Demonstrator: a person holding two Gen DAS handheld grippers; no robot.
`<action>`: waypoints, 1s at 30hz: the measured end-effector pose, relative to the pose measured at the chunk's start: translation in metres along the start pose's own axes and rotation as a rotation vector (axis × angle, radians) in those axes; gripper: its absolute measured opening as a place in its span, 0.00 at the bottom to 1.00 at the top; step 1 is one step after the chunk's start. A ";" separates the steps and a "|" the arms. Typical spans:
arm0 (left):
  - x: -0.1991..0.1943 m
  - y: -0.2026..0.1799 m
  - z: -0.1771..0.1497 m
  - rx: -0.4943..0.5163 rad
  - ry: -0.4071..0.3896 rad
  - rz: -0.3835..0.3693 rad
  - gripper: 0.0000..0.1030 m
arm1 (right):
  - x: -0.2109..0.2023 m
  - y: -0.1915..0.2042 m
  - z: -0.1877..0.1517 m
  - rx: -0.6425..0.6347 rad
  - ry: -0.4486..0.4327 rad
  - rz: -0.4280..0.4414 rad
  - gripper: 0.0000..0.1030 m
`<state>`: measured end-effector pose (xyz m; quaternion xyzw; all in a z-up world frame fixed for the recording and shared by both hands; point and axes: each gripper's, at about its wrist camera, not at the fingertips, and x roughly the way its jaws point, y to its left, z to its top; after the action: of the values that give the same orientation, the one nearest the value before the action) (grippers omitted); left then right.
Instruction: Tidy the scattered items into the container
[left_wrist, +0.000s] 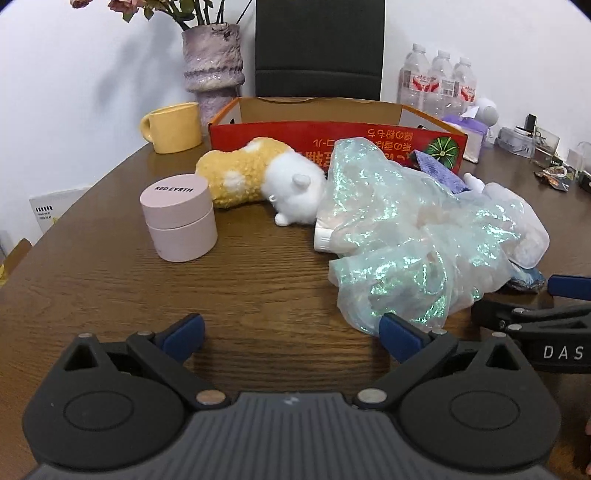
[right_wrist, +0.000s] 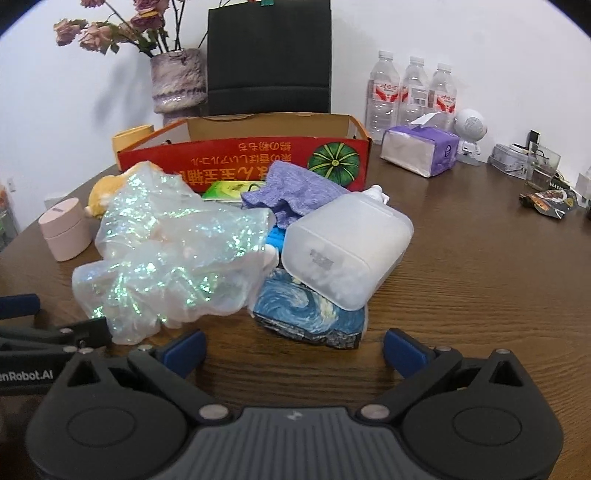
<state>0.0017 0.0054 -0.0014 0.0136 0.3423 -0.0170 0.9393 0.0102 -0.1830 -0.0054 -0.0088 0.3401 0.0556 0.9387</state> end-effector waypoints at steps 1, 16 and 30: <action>0.001 0.000 0.001 0.000 0.001 0.001 1.00 | 0.001 0.000 0.000 0.003 0.000 -0.001 1.00; 0.003 -0.001 0.005 0.000 0.000 0.002 1.00 | 0.001 0.001 0.000 0.010 0.000 -0.015 1.00; 0.004 -0.001 0.005 0.001 0.000 0.003 1.00 | 0.002 0.002 0.001 0.011 -0.001 -0.021 1.00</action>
<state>0.0079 0.0042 0.0004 0.0143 0.3421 -0.0159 0.9394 0.0125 -0.1808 -0.0060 -0.0072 0.3399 0.0441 0.9394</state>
